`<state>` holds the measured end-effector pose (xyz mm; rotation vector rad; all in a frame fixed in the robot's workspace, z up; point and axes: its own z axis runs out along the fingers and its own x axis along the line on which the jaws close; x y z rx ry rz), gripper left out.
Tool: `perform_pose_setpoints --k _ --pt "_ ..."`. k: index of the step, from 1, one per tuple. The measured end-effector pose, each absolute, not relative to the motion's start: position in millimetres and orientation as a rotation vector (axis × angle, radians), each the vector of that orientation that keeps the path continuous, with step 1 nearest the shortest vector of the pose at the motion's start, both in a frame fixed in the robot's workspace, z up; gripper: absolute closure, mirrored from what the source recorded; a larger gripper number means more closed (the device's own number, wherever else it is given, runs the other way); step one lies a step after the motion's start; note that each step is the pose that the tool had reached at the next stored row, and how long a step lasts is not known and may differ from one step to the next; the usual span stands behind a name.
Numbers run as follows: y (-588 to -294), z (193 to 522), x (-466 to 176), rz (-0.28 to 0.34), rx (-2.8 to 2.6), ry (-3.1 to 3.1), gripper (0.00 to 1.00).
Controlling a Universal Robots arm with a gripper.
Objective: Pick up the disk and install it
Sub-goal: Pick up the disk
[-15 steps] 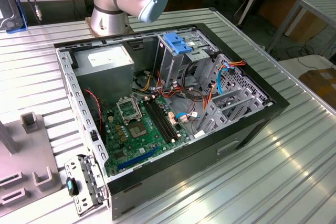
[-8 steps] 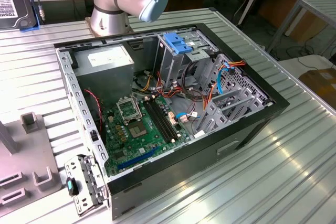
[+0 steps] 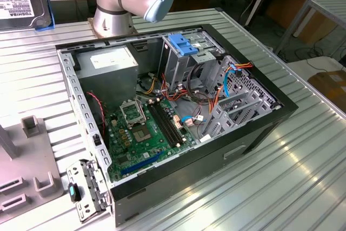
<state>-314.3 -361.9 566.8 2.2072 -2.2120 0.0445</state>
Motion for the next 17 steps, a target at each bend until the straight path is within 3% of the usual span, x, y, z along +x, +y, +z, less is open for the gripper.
perform_pose_setpoints --k 17 --pt "-362 567 -254 0.044 2.207 -2.212 0.63"
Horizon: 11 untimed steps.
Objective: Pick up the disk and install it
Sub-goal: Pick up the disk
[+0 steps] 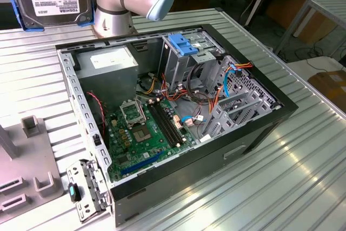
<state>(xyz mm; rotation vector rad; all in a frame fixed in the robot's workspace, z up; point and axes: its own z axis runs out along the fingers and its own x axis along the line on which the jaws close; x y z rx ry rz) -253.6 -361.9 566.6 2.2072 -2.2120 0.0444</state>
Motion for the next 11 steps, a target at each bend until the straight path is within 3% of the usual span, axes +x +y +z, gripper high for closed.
perform_pose_setpoints --k 11 --pt "-362 565 -201 0.047 2.208 -2.213 0.63"
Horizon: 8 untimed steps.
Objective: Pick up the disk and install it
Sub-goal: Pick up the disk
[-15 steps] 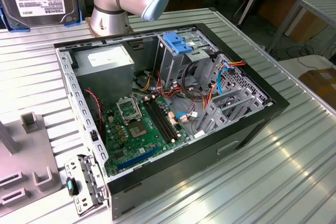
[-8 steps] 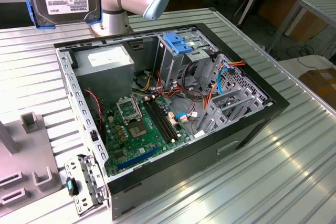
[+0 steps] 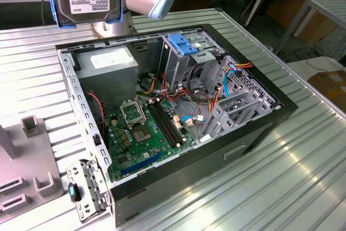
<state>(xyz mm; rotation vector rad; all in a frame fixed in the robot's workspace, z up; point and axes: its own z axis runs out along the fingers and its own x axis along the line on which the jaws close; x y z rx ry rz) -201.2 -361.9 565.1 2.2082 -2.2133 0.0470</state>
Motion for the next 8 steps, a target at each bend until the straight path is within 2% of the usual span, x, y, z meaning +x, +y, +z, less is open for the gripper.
perform_pose_setpoints --k 8 --pt "-362 563 -147 0.051 2.21 -2.215 0.63"
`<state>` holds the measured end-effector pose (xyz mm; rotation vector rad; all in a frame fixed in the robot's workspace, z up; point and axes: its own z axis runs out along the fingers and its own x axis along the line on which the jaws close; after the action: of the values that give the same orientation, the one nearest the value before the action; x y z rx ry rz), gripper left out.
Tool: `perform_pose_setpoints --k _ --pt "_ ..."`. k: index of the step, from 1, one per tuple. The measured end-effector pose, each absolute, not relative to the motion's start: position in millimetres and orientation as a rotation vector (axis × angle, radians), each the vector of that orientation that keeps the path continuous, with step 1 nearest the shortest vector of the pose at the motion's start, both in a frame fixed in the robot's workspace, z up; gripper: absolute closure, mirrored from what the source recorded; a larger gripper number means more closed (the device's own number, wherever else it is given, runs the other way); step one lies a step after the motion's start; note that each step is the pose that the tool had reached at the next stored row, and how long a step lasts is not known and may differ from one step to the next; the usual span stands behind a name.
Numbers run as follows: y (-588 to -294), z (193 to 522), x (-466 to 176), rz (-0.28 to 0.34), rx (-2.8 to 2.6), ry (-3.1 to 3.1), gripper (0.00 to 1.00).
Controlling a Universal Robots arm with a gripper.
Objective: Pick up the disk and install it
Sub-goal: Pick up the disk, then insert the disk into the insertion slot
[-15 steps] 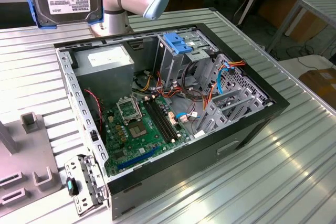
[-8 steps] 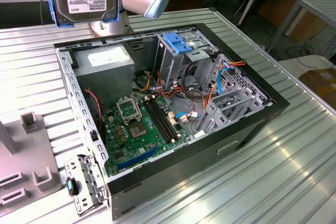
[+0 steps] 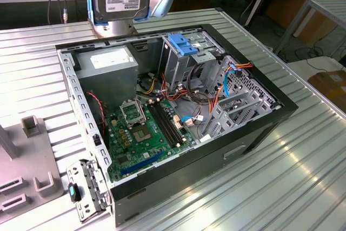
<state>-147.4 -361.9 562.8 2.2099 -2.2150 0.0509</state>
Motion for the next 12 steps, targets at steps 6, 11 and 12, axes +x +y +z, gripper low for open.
perform_pose_setpoints --k 6,11,12 --pt "-362 561 -112 0.053 2.211 -2.216 0.63" --pt "-362 561 -111 0.053 2.211 -2.216 0.63" --pt "-362 561 -111 0.053 2.211 -2.216 0.63"
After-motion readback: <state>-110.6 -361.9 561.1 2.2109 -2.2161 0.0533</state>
